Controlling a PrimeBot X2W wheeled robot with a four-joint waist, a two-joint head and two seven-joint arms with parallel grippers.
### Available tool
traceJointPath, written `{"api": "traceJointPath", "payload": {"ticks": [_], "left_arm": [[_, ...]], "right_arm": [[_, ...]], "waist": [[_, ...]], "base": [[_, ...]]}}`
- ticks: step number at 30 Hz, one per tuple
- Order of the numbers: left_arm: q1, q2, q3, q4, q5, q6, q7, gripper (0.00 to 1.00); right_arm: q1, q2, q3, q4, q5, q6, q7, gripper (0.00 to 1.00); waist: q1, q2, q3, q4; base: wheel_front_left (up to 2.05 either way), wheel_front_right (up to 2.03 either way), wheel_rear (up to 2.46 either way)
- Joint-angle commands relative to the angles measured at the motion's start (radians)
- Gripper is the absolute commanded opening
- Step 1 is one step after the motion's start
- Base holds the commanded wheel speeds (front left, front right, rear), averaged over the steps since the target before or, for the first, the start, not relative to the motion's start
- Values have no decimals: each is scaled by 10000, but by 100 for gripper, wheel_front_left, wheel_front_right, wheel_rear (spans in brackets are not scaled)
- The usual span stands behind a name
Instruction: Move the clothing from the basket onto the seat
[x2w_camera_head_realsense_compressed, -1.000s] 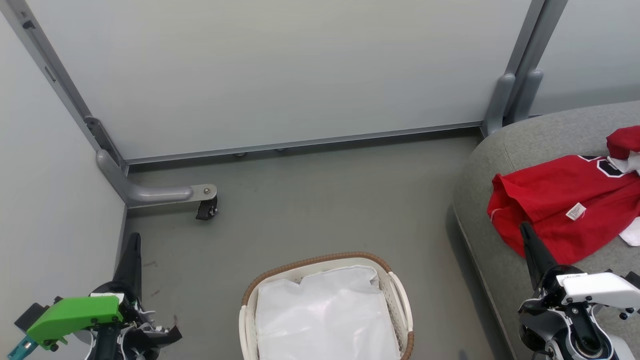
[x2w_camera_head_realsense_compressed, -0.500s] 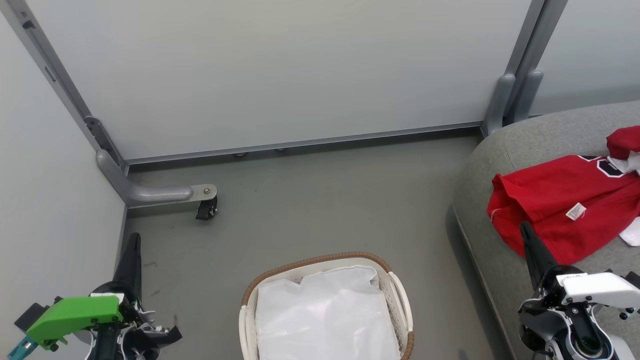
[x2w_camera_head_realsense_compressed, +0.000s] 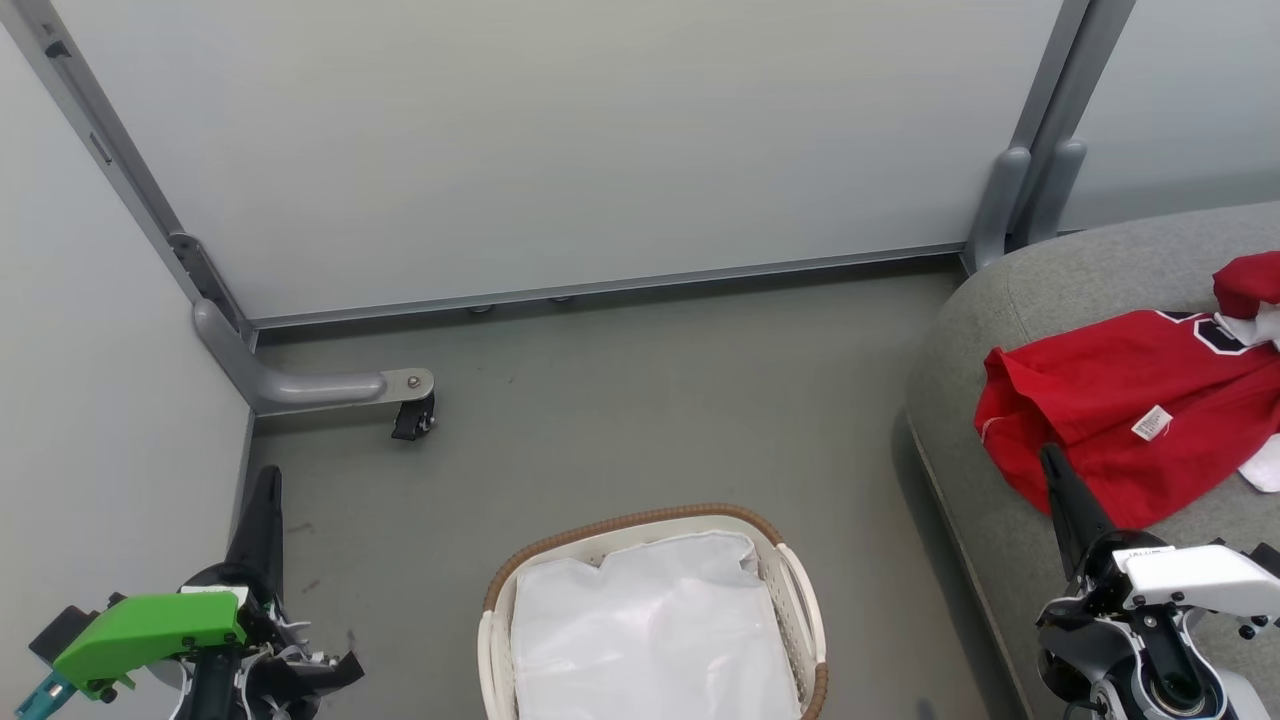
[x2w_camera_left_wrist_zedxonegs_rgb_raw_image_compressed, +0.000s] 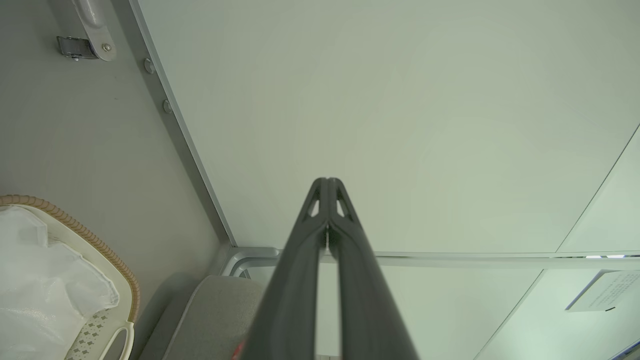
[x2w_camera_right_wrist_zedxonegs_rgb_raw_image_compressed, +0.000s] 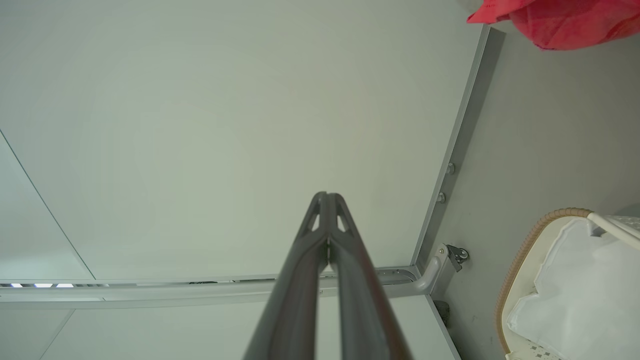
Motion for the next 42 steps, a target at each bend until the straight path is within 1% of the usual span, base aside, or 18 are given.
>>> {"api": "traceJointPath", "payload": {"ticks": [1,42], "left_arm": [[-100,1,21,-11,-38,1,43,0],[-100,1,19,-11,-39,1,42,0]], "right_arm": [[38,-60,-24,-27,32,-3,29,0],[39,-61,-23,-25,32,-3,28,0]], "waist": [[0,0,0,0],[0,0,0,0]], "base": [[0,0,0],[0,0,0]]}}
